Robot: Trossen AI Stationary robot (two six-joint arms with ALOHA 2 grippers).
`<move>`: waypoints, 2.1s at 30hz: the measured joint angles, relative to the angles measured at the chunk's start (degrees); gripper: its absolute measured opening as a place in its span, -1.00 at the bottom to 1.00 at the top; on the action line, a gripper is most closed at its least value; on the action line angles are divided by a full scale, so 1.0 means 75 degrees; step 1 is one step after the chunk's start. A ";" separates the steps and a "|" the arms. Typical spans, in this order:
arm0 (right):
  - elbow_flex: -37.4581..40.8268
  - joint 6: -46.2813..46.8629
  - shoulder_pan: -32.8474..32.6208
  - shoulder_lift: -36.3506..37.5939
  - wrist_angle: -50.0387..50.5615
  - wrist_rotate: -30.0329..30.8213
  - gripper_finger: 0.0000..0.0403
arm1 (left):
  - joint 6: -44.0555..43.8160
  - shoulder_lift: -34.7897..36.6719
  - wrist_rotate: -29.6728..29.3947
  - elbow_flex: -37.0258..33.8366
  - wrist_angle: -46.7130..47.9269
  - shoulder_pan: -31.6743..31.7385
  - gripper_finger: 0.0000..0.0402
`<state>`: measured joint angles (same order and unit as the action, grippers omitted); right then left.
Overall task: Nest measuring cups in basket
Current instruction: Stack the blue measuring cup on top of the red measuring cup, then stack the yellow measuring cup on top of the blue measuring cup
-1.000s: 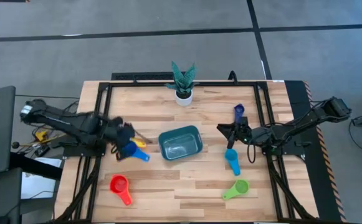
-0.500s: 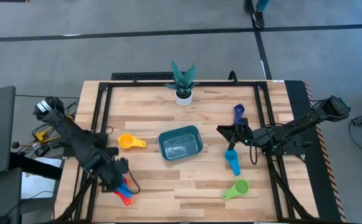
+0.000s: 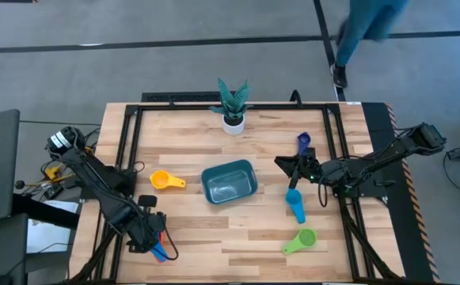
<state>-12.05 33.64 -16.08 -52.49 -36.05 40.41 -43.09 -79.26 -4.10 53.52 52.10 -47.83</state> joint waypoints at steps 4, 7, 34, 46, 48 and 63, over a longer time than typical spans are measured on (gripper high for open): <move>-0.0006 -0.0023 0.0000 -0.0002 0.0035 -0.0001 -0.47 | 0.0453 0.0000 -0.0032 0.0000 -0.0002 0.0000 -0.80; -0.0006 -0.0023 0.0000 -0.0002 0.0058 -0.0001 -0.47 | 0.0624 0.0000 -0.0125 0.0000 -0.0003 0.0000 -0.74; -0.0006 -0.0014 -0.0046 -0.0002 0.0065 -0.0009 -0.47 | -0.1271 0.1074 -0.3353 -0.0148 0.1536 0.2930 -0.95; -0.0009 -0.0034 -0.0256 -0.0001 0.0445 -0.0001 -0.47 | -0.1086 0.1128 -0.3156 -0.0676 0.1483 0.4533 -0.64; -0.0009 -0.0065 -0.0241 -0.0002 0.0493 0.0002 -0.47 | -0.0991 0.1128 -0.3229 -0.0676 0.1486 0.4636 -0.51; -0.0009 -0.0408 -0.0060 -0.0489 -0.0291 -0.0610 -0.47 | 0.0573 0.1128 -0.2935 -0.0676 0.1440 0.6268 -0.26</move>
<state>-12.12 30.58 -16.53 -56.16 -38.23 35.83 -38.80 -70.81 -26.12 48.45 62.89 -0.82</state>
